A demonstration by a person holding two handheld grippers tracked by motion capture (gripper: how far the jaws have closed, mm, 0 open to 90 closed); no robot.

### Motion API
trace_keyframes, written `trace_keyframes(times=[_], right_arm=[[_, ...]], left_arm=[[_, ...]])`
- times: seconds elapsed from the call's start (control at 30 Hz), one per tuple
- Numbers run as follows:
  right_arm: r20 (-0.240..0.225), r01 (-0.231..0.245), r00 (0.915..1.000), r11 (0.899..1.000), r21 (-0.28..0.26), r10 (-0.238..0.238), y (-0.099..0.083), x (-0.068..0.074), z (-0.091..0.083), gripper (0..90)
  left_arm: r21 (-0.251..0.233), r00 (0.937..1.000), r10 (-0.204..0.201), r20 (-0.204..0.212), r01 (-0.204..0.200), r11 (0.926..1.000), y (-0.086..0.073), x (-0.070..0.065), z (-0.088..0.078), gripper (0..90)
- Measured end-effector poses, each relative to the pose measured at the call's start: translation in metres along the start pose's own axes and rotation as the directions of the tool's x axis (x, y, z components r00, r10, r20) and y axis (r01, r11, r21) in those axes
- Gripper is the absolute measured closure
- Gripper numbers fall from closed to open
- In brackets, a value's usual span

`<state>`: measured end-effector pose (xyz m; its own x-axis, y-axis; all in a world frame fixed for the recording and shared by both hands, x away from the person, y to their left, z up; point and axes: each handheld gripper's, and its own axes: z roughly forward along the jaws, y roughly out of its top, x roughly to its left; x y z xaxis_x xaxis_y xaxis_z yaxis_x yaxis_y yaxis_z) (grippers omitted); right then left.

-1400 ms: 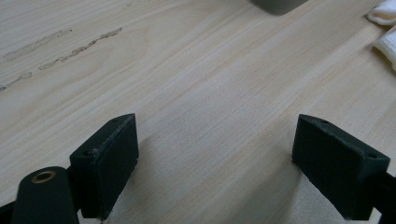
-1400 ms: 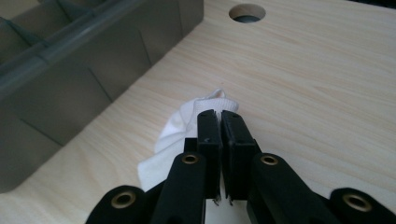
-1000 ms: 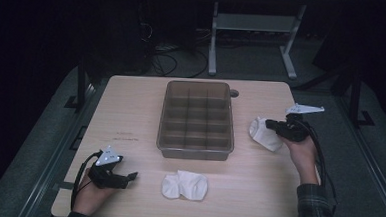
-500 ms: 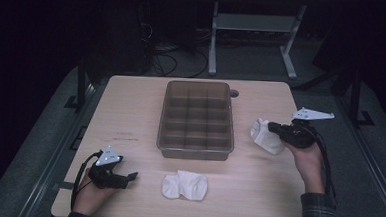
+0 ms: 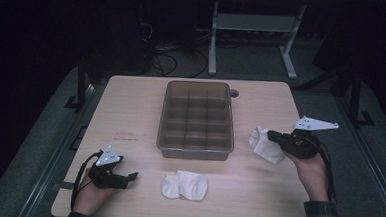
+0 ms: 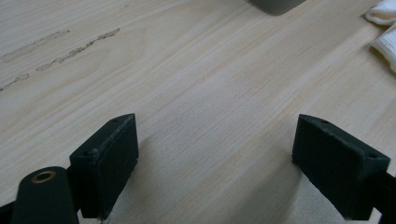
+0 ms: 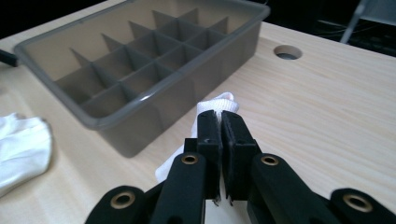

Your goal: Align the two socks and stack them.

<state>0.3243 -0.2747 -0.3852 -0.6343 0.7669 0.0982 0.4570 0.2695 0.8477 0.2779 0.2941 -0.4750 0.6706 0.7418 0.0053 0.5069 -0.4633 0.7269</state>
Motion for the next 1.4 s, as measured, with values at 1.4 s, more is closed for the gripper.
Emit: trace_keyframes(times=[1.4], right_arm=[[-0.173, 0.117, 0.9779, 0.993, -0.014, -0.118, -0.007, 0.079, -0.014, 86.5]], left_arm=[[0.001, 1.0, 0.002, -0.001, -0.002, 1.0, 0.001, 0.0, 0.001, 13.9]])
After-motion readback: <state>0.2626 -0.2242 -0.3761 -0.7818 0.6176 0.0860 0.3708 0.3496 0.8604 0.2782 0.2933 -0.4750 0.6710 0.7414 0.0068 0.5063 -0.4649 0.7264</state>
